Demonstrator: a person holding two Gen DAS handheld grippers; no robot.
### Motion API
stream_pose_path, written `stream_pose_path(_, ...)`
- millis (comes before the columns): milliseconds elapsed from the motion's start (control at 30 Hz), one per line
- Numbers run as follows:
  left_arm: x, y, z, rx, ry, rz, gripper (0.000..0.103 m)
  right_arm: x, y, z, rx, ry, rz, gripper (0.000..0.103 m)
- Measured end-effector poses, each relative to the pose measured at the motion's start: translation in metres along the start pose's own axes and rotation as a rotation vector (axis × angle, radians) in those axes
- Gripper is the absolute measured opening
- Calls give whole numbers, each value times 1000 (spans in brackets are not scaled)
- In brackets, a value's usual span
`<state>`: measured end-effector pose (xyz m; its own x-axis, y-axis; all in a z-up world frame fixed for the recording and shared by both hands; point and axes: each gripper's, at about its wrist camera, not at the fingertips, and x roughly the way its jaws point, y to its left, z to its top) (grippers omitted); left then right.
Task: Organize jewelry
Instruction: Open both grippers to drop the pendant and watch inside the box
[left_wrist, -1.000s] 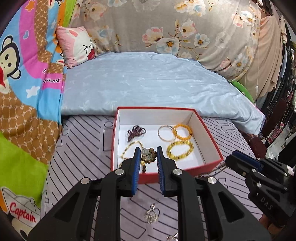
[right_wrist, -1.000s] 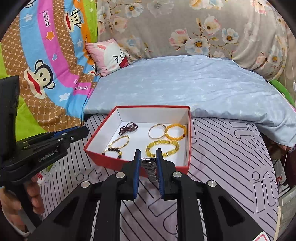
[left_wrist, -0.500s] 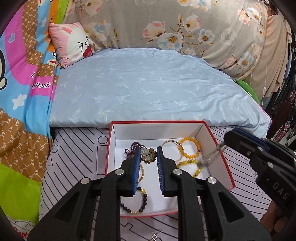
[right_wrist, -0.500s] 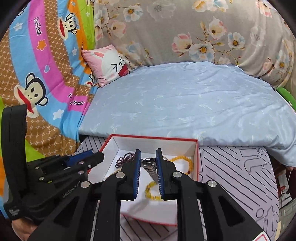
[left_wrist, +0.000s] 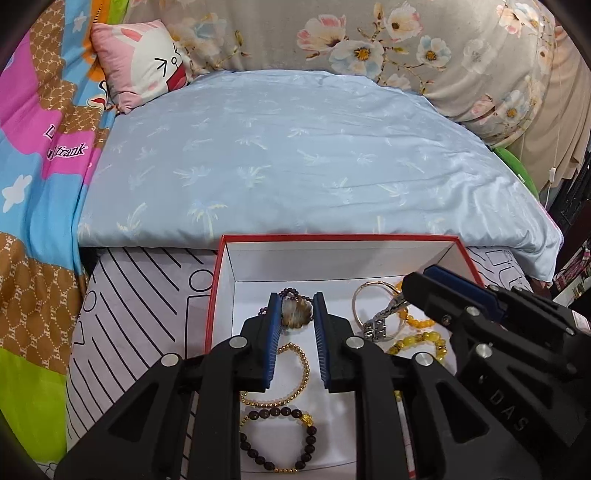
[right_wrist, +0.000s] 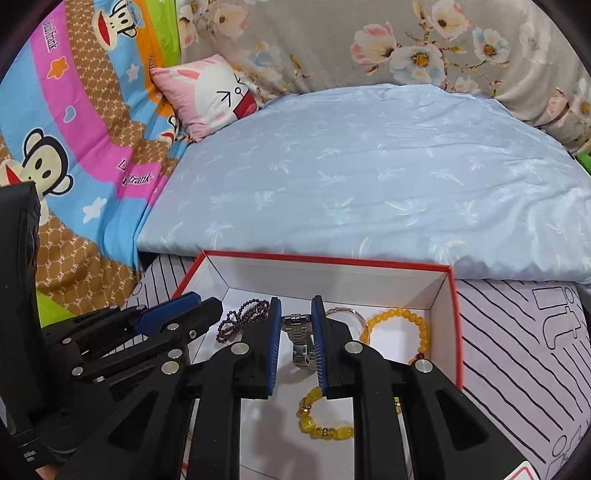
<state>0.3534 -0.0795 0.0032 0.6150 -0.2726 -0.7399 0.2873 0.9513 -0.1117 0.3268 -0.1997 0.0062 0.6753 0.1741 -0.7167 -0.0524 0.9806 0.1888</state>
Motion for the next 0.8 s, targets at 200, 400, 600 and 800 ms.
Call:
stream_pose_path(200, -2, 7, -3, -18, -19, 42, 55, -9, -5, -9, 11, -19, -25, 20)
stream_pose_path(400, -12, 3, -10, -4, -30, 48, 55, -24, -2, -25, -3, -26, -40, 22)
stream_pose_path(600, -22, -4, -18, 11, -29, 51, 55, -39, 1, -37, -12, -37, -56, 27)
stream_pose_path(800, -33, -6, -23, 7, -34, 50, 55, -56, 2, -43, -12, -53, -62, 30)
